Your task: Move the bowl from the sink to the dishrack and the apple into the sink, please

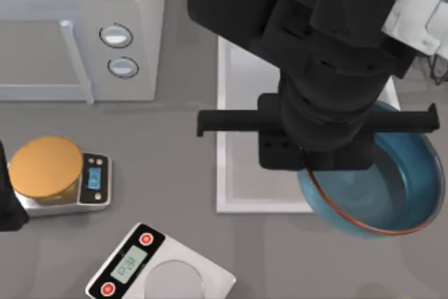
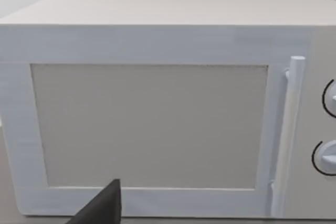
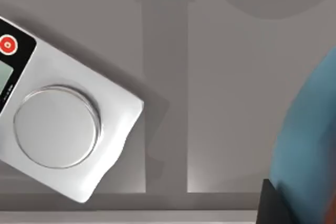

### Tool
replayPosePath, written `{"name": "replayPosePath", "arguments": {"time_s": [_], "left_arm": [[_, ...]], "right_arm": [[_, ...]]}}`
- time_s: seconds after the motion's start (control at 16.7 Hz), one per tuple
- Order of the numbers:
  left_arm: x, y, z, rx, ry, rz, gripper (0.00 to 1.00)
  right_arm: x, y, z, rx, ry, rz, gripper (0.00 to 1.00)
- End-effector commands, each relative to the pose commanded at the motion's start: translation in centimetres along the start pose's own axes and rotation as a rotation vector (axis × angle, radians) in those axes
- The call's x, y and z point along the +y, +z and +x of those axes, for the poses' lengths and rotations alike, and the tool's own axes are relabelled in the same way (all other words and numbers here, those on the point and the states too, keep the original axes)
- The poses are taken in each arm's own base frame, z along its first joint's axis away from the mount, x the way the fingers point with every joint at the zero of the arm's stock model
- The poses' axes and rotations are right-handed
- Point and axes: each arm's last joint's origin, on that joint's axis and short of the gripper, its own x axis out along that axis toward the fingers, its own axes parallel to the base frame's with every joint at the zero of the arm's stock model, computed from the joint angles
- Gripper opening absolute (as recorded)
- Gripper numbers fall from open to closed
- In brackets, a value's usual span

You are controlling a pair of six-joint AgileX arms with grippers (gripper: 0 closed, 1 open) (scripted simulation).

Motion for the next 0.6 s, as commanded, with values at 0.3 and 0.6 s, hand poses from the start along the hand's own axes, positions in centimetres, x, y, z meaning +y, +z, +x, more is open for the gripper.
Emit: {"name": "replayPosePath", "arguments": {"time_s": [0.3,0.6], "left_arm": [[0.0,0.0,0.0,0.000,0.000,0.000,1.00],[0.0,0.0,0.0,0.000,0.000,0.000,1.00]], "right_arm": [[-1.7,2.5,0.1,-0.021,0.089,0.036,0.00],[-8.2,9.0,-0.1,-0.199,0.317,0.117,0.00]]}}
